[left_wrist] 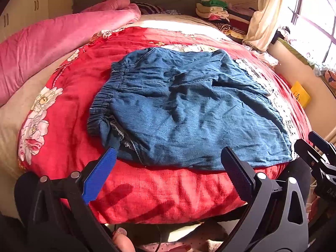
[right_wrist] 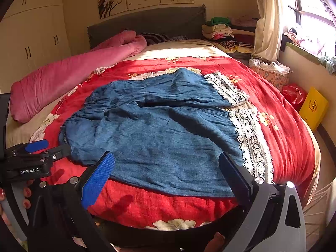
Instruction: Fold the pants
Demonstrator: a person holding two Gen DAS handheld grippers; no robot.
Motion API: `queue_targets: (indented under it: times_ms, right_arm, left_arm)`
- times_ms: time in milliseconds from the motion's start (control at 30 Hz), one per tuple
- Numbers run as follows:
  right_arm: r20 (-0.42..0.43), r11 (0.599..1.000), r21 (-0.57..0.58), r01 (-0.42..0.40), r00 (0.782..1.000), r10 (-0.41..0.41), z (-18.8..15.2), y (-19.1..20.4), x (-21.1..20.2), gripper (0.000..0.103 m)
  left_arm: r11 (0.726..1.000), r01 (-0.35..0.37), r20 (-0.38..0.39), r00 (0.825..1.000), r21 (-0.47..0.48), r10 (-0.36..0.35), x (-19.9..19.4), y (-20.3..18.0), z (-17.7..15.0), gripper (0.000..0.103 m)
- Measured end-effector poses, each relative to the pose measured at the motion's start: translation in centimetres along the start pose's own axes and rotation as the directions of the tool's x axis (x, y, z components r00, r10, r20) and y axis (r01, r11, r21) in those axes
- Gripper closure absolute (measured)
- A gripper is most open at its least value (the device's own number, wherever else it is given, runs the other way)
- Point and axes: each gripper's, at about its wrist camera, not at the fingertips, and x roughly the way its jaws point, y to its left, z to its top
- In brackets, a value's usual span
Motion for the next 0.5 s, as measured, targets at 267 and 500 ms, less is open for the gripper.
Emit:
queue_targets:
  times_ms: [267,500]
  right_arm:
    - [-0.002,1.000,0.000,0.001,1.000,-0.001,0.02,-0.02,0.12,0.004]
    - [0.000,1.000,0.004,0.005,1.000,-0.005,0.00,-0.13,0.25,0.004]
  left_arm:
    - [1.000,-0.002,0.001,1.000,-0.007,0.002,-0.08,0.19,0.03,0.009]
    - [1.000,-0.005,0.002,1.000,-0.006,0.005,-0.05,0.25,0.00,0.009]
